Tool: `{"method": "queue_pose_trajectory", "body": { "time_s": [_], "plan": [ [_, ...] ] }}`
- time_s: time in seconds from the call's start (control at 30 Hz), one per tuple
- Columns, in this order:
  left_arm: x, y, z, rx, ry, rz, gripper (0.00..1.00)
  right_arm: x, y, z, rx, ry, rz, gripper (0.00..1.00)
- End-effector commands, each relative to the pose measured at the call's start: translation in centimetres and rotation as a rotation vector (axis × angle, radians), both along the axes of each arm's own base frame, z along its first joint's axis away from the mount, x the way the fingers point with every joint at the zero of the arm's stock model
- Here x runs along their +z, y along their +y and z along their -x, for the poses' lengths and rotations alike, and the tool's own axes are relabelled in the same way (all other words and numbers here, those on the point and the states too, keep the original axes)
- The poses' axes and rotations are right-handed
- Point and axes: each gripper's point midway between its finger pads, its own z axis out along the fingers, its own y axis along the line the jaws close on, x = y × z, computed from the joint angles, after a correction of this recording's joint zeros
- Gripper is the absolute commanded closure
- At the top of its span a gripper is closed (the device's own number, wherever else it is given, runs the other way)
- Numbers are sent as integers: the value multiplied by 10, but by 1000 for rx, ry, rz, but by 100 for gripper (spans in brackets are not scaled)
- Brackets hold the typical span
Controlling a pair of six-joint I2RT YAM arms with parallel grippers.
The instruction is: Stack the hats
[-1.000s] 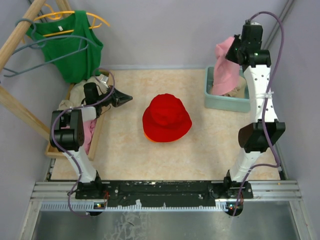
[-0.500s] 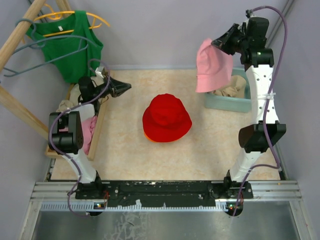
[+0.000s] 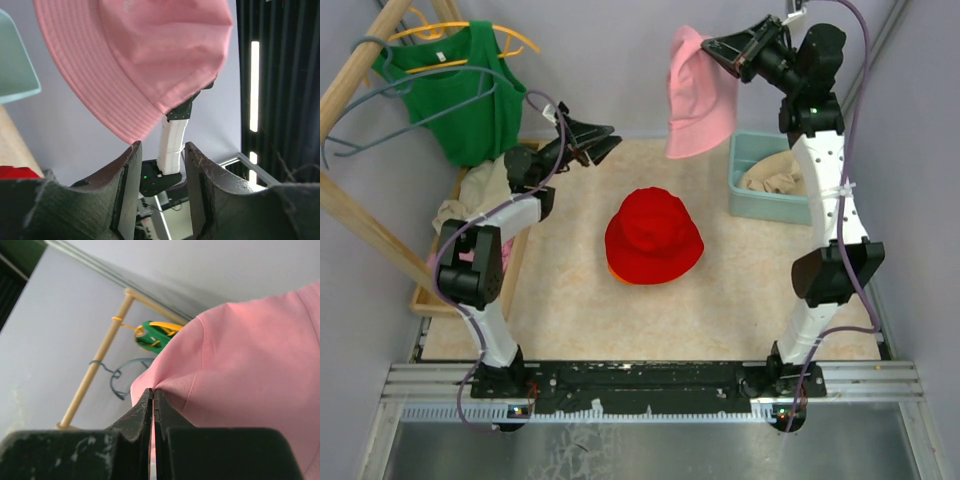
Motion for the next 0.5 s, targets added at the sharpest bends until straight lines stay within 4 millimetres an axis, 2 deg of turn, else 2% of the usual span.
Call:
{"method": "queue_pose_trajectory", "body": {
  "time_s": [0.0, 0.23, 0.47],
  "plan": [
    [14, -5, 3, -31, 54, 130, 53, 67, 19, 41, 121, -170, -134, 100],
    [15, -5, 12, -9, 136, 229, 47, 95, 35, 53, 183, -214, -208, 100],
    [22, -31, 32, -69, 210, 314, 38, 105, 48, 56, 211, -226, -243, 100]
  ]
}}
